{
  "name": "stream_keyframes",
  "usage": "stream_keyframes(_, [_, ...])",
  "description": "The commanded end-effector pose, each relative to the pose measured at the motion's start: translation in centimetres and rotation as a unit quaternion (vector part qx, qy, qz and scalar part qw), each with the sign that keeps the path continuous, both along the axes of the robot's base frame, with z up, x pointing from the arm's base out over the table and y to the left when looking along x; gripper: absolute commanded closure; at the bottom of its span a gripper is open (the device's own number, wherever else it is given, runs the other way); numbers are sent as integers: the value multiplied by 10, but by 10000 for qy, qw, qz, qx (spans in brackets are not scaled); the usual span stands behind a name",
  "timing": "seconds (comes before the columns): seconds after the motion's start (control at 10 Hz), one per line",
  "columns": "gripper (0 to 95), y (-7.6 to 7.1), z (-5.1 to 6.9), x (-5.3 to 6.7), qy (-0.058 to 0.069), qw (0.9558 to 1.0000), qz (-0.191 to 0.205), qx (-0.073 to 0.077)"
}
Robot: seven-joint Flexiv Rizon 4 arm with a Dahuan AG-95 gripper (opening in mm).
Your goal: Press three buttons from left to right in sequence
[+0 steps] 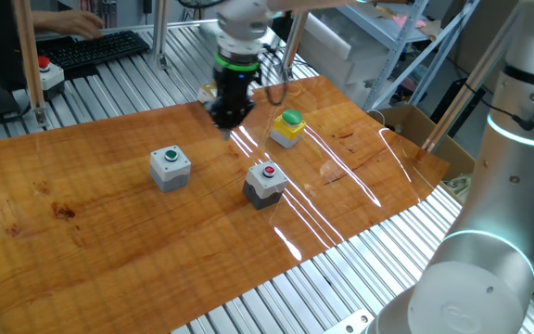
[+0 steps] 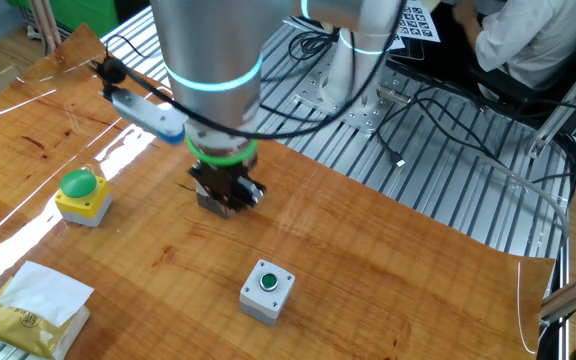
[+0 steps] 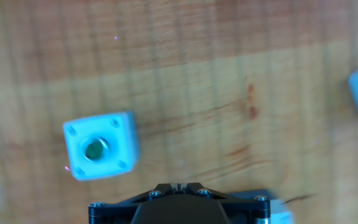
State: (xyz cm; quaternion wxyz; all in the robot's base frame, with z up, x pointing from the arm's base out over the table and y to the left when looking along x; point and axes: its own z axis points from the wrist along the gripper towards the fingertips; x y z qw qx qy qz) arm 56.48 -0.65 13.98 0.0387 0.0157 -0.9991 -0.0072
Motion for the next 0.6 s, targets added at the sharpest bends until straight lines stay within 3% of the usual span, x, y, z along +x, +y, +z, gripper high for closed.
stream_keyframes(0.1, [950,-37,-7,-14,-26,9947,1026,-74])
stream_keyframes(0.3, [950,-43,-10,-17,-50,9944,1052,62])
stream_keyframes(0.6, [950,-45,-15,-24,-51,9946,1036,53])
